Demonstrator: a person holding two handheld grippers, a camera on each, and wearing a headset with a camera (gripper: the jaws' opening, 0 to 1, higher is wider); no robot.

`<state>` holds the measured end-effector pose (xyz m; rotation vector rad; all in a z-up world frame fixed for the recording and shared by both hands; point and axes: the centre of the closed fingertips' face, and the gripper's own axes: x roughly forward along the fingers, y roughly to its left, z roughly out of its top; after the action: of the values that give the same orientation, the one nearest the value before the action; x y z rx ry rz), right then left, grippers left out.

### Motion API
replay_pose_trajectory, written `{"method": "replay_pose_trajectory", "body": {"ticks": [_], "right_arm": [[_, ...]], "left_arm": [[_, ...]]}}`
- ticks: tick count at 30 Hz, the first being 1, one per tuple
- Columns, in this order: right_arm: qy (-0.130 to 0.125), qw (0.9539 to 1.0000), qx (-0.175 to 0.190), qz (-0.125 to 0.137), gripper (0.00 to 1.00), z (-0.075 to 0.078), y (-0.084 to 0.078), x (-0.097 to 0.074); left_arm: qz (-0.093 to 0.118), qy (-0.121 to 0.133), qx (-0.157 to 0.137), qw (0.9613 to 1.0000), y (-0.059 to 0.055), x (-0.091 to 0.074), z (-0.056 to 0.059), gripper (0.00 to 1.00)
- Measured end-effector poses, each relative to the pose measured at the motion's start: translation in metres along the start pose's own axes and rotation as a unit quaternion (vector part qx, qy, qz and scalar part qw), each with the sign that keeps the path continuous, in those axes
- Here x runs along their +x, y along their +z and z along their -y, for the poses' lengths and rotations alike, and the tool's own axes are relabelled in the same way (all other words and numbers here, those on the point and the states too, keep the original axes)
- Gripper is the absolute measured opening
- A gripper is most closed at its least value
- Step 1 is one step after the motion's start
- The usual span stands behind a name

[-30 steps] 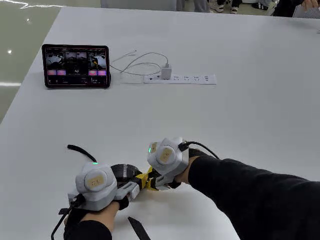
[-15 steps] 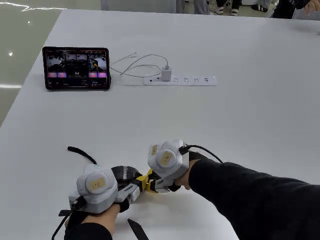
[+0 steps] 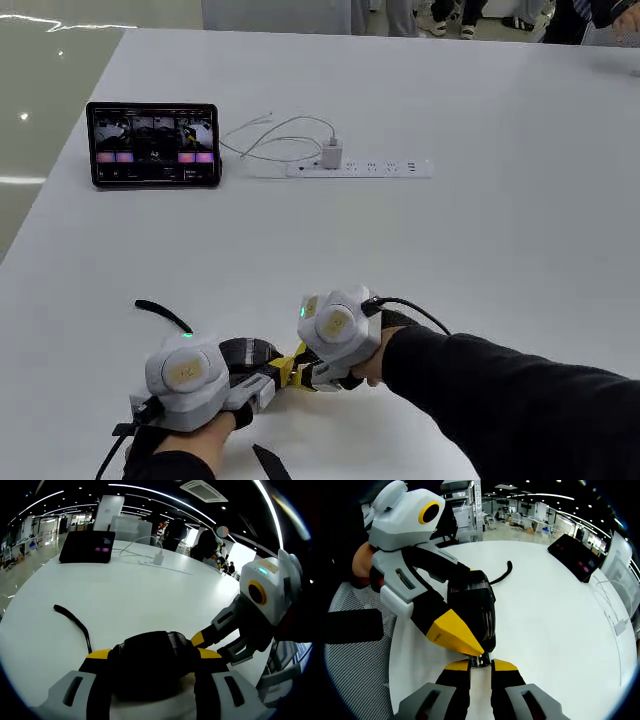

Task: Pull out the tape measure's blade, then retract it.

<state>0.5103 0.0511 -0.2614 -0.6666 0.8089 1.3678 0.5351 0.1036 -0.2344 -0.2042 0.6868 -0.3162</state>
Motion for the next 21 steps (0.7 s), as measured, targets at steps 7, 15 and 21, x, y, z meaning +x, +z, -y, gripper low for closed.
{"method": "replay_pose_trajectory", "body": {"ticks": [7, 15, 21], "right_arm": [[-0.010, 0.9999, 0.009, 0.010, 0.13, 0.001, -0.002, -0.011], [-0.038, 0.9983, 0.035, 0.028, 0.13, 0.009, -0.007, -0.029], [-0.058, 0.9944, 0.070, 0.053, 0.17, 0.012, -0.018, -0.047]], "left_arm": [[0.000, -0.010, 0.008, 0.9999, 0.009, -0.004, -0.004, 0.63], [0.001, -0.034, 0.056, 0.9978, 0.013, -0.012, -0.003, 0.70], [-0.005, -0.047, 0.106, 0.9933, 0.014, -0.018, -0.007, 0.77]]}}
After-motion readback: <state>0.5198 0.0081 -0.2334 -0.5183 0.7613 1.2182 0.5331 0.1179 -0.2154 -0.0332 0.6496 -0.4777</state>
